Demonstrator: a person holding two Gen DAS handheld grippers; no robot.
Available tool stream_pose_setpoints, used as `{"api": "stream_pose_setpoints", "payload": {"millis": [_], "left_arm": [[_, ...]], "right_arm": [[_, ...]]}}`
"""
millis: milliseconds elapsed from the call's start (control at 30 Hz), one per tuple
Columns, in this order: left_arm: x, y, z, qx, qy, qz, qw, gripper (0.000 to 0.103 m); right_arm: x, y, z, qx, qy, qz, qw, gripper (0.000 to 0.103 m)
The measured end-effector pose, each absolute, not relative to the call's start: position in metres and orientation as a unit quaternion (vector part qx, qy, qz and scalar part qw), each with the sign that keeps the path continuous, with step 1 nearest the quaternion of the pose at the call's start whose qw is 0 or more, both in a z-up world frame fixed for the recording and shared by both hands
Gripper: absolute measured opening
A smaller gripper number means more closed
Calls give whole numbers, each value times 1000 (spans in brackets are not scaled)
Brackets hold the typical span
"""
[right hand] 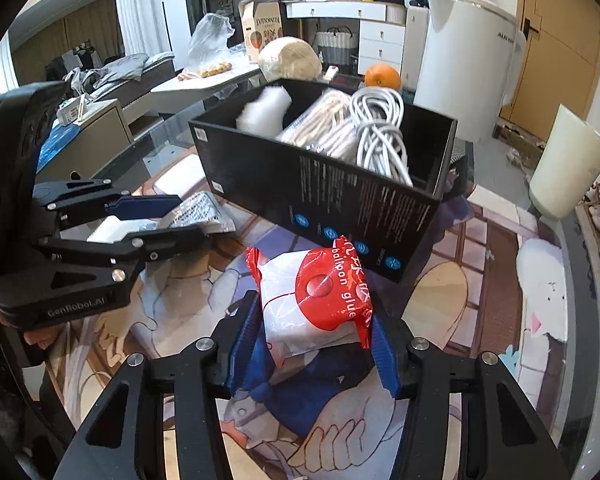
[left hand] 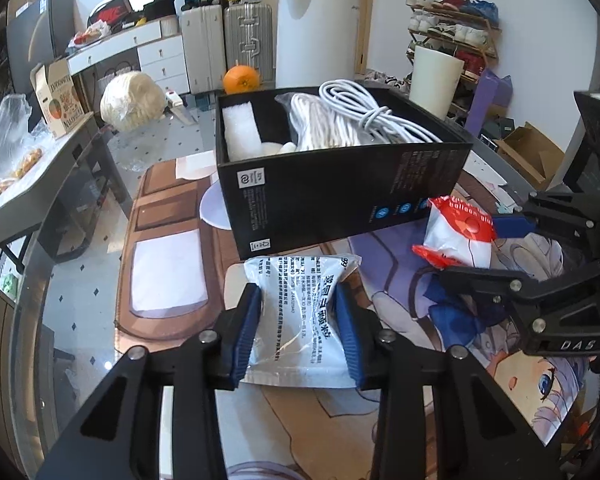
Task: Organize soft objects
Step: 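Grasp the white printed packet with the left tool while the right tool grasps the red bag, then carry the packet and red bag into the black box with both tools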
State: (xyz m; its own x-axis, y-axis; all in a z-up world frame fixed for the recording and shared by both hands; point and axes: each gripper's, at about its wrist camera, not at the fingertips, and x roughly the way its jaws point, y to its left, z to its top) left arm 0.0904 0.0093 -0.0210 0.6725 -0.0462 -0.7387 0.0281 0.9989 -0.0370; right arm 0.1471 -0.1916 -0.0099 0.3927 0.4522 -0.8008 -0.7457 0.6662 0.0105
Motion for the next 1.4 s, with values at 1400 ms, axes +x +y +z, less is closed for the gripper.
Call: {"api": "stream_pose_setpoints", "payload": {"millis": [1400], "left_arm": [[139,16,42,-33,303,-9,952,37]], "right_arm": [[189,-165,56,-223,321,377,840,52]]}}
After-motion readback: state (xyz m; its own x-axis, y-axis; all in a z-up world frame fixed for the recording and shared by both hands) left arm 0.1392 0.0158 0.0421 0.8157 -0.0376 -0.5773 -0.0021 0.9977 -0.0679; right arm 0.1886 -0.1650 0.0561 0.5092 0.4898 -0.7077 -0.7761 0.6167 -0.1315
